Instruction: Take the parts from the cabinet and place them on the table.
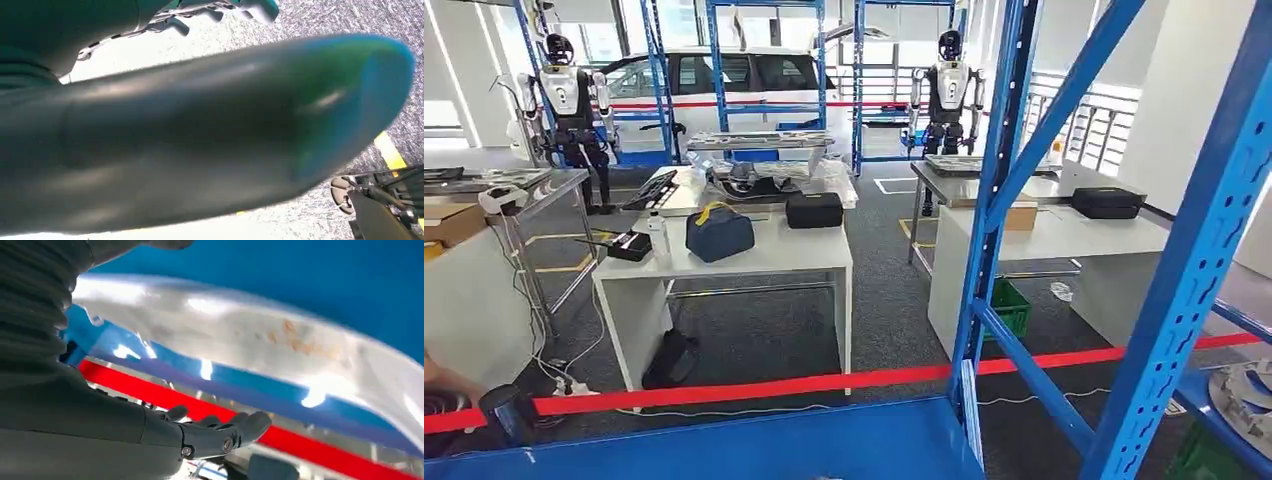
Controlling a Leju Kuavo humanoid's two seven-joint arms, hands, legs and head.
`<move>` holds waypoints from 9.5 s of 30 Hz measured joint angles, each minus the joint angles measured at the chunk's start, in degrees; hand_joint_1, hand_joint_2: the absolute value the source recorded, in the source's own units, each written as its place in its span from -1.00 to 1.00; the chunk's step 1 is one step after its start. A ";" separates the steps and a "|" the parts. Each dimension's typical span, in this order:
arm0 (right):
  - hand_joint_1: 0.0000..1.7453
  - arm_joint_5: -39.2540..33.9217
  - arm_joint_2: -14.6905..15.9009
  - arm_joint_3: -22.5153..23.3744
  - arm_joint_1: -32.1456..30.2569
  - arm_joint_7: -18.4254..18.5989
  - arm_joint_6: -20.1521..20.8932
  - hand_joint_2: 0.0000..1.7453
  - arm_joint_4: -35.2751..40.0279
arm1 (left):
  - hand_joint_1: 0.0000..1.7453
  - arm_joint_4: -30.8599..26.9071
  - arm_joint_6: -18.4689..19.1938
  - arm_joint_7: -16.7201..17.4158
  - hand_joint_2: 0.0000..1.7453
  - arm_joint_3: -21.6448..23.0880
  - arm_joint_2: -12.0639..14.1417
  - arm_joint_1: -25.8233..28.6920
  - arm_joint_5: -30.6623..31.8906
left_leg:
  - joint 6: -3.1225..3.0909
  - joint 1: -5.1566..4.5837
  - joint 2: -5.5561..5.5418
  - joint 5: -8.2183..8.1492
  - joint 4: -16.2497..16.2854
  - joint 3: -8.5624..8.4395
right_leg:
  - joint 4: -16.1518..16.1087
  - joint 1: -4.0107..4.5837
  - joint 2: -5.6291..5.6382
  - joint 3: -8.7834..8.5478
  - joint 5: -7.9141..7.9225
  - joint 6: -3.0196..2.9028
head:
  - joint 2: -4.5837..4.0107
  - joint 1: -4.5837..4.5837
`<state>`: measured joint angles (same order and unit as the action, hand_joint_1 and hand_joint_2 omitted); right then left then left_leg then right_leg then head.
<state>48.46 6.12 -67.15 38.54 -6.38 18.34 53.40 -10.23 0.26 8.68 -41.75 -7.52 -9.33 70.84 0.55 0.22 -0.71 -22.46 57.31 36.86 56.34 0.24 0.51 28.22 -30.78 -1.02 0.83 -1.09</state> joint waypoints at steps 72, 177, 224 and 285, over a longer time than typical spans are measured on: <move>1.00 -0.75 -2.23 -0.96 0.68 8.07 -11.03 1.00 -3.17 | -1.00 0.00 -1.33 -2.05 1.00 -1.88 0.00 1.72 -2.36 | 0.08 0.02 -0.27 -0.03 -0.04 -0.43 | 0.02 0.01 -0.26 -0.49 -0.15 0.06 | 0.00 -0.02; 1.00 -2.49 -2.78 14.16 -4.60 0.85 -26.43 1.00 28.90 | -1.00 -0.13 -0.15 -2.58 1.00 -1.99 1.92 1.53 -1.29 | -1.08 0.41 0.92 -6.93 -0.19 -8.21 | 2.95 -1.15 -0.94 12.60 8.41 1.99 | -0.20 -0.24; 1.00 -2.21 -1.73 13.97 -5.79 2.01 -26.82 1.00 27.93 | -1.00 -0.02 -0.85 -2.71 1.00 -2.95 1.57 1.17 0.02 | 0.15 0.05 1.26 -0.66 0.69 0.77 | 1.36 -0.06 -0.57 1.54 -0.45 0.52 | -0.20 0.22; 1.00 0.06 -2.08 14.19 -6.40 0.44 -24.33 1.00 29.20 | -1.00 0.00 -2.14 -3.21 1.00 -3.15 1.31 2.28 -1.14 | 1.29 0.63 -7.69 -1.23 1.56 0.66 | 3.16 -0.39 2.22 4.46 1.99 -0.19 | -0.20 0.13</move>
<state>48.52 4.04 -52.96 32.14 -5.95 -5.99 82.60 -10.23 -1.88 5.46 -44.89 -6.21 -7.05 69.70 1.84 0.85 -8.39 -23.69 58.86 37.52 59.50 -0.15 2.74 32.69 -28.79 -1.21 0.63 -0.96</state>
